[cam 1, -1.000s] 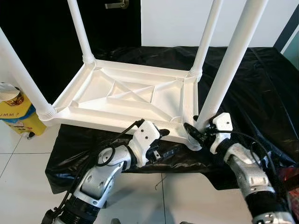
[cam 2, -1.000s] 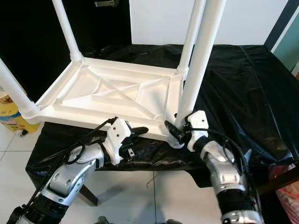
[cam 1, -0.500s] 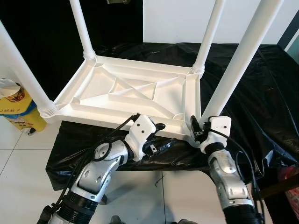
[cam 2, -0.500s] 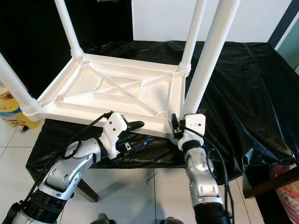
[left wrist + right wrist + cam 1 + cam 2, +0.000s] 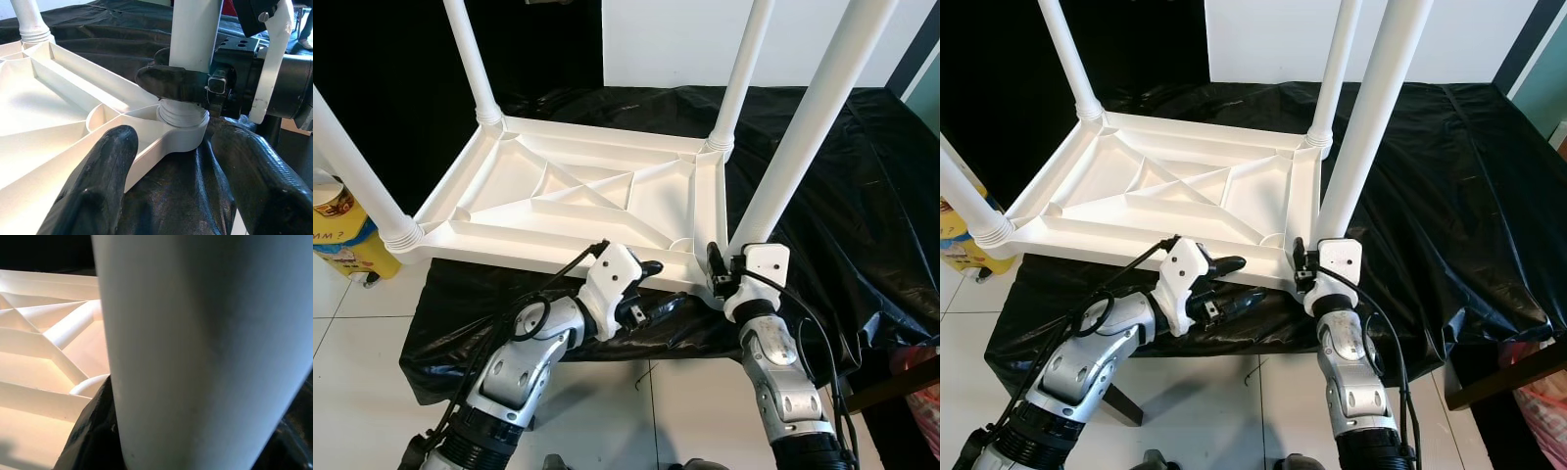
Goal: Building children table
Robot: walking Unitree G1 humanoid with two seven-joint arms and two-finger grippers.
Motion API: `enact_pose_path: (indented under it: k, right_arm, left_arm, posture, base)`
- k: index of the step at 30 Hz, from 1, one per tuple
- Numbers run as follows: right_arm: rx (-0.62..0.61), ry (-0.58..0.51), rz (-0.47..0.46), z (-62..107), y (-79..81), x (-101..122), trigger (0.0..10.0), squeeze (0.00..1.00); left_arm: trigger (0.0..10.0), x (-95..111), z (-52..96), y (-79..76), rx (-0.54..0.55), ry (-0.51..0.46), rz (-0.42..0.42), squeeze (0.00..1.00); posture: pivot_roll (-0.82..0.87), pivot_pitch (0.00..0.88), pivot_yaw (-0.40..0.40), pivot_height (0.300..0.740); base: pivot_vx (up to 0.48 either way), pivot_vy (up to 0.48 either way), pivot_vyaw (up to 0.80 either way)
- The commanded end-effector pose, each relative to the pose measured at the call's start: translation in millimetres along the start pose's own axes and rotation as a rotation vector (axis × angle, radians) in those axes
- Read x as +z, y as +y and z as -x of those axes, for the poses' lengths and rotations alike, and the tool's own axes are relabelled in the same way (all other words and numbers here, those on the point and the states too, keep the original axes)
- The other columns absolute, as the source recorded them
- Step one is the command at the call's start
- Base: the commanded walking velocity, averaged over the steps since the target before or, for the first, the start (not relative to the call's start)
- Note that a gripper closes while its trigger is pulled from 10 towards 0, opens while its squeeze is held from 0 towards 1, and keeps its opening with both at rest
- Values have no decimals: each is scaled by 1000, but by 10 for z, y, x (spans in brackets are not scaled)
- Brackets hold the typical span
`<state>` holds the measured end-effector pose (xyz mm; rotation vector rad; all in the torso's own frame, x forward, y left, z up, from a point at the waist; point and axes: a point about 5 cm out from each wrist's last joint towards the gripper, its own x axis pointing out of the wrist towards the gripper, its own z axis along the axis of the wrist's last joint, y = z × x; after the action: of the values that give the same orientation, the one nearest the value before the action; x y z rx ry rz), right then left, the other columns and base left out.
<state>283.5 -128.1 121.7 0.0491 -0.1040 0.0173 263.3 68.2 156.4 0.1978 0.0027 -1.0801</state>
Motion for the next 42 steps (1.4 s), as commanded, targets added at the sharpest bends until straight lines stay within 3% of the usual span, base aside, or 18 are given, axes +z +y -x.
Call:
enact_pose_path:
  k: [1,3,4,5,6,12,15,19,20,21,23,34,35,38,39,42]
  right_arm:
    - [-12,92,2,54,8,-169,10000,0]
    - [-5,77,12,37,11,-141,10000,0]
    - [4,65,25,21,15,-117,10000,400]
    - [4,65,25,21,15,-117,10000,400]
    - [12,49,28,8,12,-87,10000,1000]
    - [56,25,28,-10,4,-41,10000,1000]
    - [201,-10,46,-43,-101,31,10000,1000]
    - [283,-13,54,-72,-173,67,10000,1000]
    - [326,-12,61,-88,-204,85,10000,859]
    - [380,-6,74,-98,-226,98,10000,0]
    - [494,9,88,-106,-244,113,10000,0]
    - [705,92,163,-185,-290,47,10000,0]
    - [712,100,172,-196,-303,34,4196,0]
    - [718,105,177,-201,-313,24,4196,0]
    - [722,109,179,-206,-328,15,0,0]
    - [724,123,194,-209,-369,-13,0,0]
  left_arm:
    - [10000,-9,12,19,29,2,3,0]
    - [10000,-3,14,27,33,1,2,0]
    - [10000,0,16,35,37,0,1,0]
    - [10000,0,16,35,37,0,1,0]
    - [10000,1,18,40,41,-1,-1,0]
    - [10000,7,16,38,44,-3,-4,0]
    - [10000,3,27,19,38,1,-10,0]
    - [10000,-6,32,14,34,7,-13,0]
    - [10000,-8,30,15,31,9,-13,0]
    - [10000,-7,29,15,29,10,-14,0]
    - [10000,-2,26,17,27,10,-15,0]
    - [10000,-1,22,0,14,11,-16,0]
    - [10000,2,20,-4,13,10,-16,0]
    - [10000,4,19,-8,12,10,-16,0]
    - [10000,5,19,-11,12,9,-16,0]
    - [10000,4,25,-18,13,10,-14,0]
  posture:
    - [-35,79,-27,740]
    - [-33,80,-31,740]
    - [-32,75,-33,740]
    - [-32,75,-33,740]
    - [-30,71,-35,740]
    - [-26,68,-37,740]
    - [-25,67,-31,740]
    - [-25,67,-28,740]
    - [-24,65,-27,740]
    - [-24,65,-26,740]
    - [-23,65,-24,740]
    - [-16,57,-19,740]
    - [-12,56,-21,740]
    - [-11,57,-22,740]
    - [-9,57,-22,740]
    - [-5,56,-24,740]
  base:
    - [0,0,0]
    - [0,0,0]
    - [0,0,0]
    - [0,0,0]
    - [0,0,0]
    - [0,0,0]
    - [0,0,0]
    - [0,0,0]
    - [0,0,0]
    - [0,0,0]
    - [0,0,0]
    - [0,0,0]
    - [0,0,0]
    - [0,0,0]
    - [0,0,0]
    - [0,0,0]
